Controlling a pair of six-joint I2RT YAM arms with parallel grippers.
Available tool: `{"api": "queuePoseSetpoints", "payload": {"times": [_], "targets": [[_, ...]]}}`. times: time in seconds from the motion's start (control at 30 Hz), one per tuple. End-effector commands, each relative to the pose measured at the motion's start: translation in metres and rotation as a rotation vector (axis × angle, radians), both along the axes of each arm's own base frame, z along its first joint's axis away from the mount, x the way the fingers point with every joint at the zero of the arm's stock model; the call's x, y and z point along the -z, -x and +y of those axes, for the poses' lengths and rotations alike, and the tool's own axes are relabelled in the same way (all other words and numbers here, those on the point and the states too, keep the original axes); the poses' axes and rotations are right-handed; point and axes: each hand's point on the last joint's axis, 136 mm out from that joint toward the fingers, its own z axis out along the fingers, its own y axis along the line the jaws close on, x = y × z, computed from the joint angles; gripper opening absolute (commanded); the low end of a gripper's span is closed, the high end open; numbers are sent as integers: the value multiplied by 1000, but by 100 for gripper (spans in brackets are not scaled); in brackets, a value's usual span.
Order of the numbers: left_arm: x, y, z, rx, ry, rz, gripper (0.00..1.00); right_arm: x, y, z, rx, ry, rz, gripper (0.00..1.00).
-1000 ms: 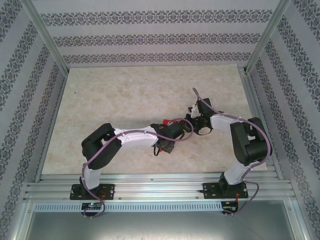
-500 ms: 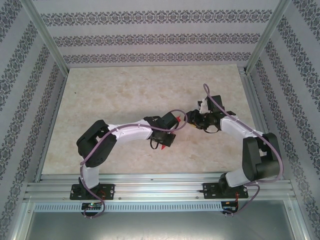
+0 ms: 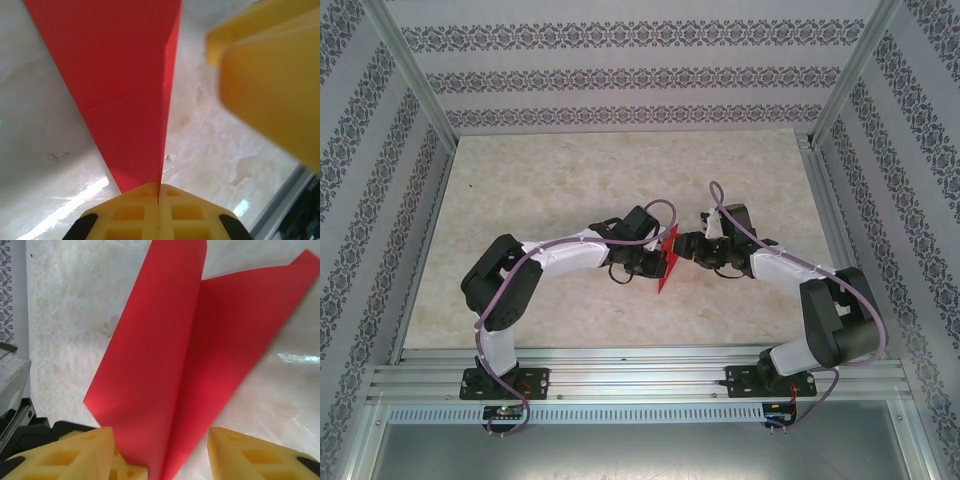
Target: Fold a paper plane with a square sheet of paper (fold left side to right side)
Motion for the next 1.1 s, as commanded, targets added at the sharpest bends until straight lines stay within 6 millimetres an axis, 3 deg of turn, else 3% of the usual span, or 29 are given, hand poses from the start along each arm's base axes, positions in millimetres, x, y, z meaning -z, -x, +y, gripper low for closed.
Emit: {"api": "queuePoseSetpoints", "payload": {"times": [0.0, 0.37, 0.57, 0.8, 1.07], "targets": [[-1, -2, -10, 5, 73, 21, 4, 3, -7, 9, -6, -27, -21, 54], [14, -6, -14, -10, 133, 82, 4, 29, -6, 8, 10, 15, 32, 55], [22, -7, -15, -14, 147, 104, 4, 27, -5, 2, 32, 7, 26, 59], [31, -9, -16, -14, 140, 121, 4, 25, -5, -19, 93, 8, 23, 67], [31, -13, -16, -17, 163, 133, 4, 26, -11, -18, 111, -21, 43, 79]]}}
